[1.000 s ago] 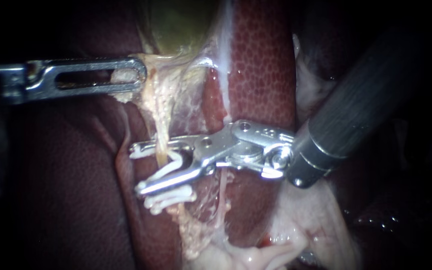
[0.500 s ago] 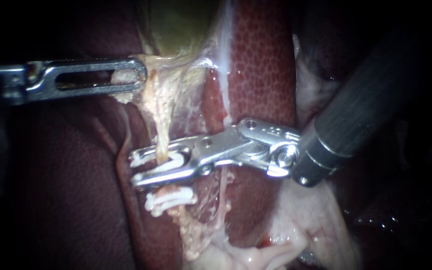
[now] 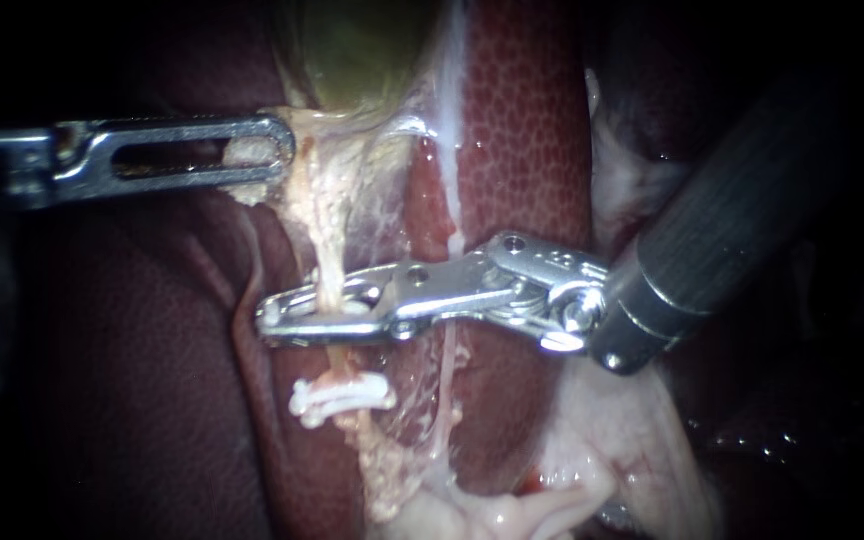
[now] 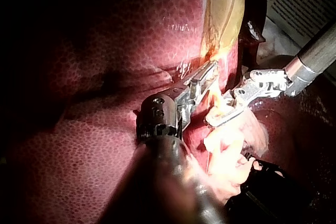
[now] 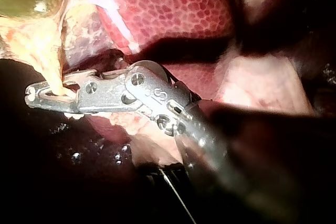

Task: Clipping third clip left tube

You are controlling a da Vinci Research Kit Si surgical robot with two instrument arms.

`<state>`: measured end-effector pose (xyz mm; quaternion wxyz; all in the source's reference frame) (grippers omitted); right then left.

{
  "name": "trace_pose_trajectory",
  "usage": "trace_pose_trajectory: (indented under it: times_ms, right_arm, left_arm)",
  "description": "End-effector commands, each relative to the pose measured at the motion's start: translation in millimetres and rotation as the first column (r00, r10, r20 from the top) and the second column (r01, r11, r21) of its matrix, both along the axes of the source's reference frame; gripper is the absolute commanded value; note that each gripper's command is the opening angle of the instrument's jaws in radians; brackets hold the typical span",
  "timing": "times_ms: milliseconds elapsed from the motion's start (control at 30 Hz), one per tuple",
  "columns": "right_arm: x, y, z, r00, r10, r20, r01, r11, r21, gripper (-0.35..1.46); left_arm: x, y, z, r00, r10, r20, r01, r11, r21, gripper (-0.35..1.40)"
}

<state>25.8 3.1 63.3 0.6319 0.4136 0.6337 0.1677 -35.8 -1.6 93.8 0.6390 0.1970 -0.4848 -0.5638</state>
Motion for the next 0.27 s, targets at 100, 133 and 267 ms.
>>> trace_pose_trajectory:
  times_ms: [100, 133, 267]
  right_arm:
    - [0.0, -0.1, 0.1, 1.0000, -0.001, -0.001, 0.001, 1.000, 0.001, -0.35]
    - [0.0, -0.1, 0.1, 1.0000, -0.001, -0.001, 0.001, 1.000, 0.001, -0.35]
    - [-0.1, -0.2, 0.1, 1.0000, -0.002, -0.001, 0.002, 1.000, 0.001, -0.35]
  left_arm:
    - [0.0, 0.0, 0.0, 1.0000, 0.000, 0.000, 0.000, 1.000, 0.000, -0.16]
    - [-0.1, 0.0, 0.0, 1.0000, 0.000, 0.000, 0.000, 1.000, 0.000, -0.16]
    - [-0.1, 0.0, 0.1, 1.0000, 0.000, 0.000, 0.000, 1.000, 0.000, -0.16]
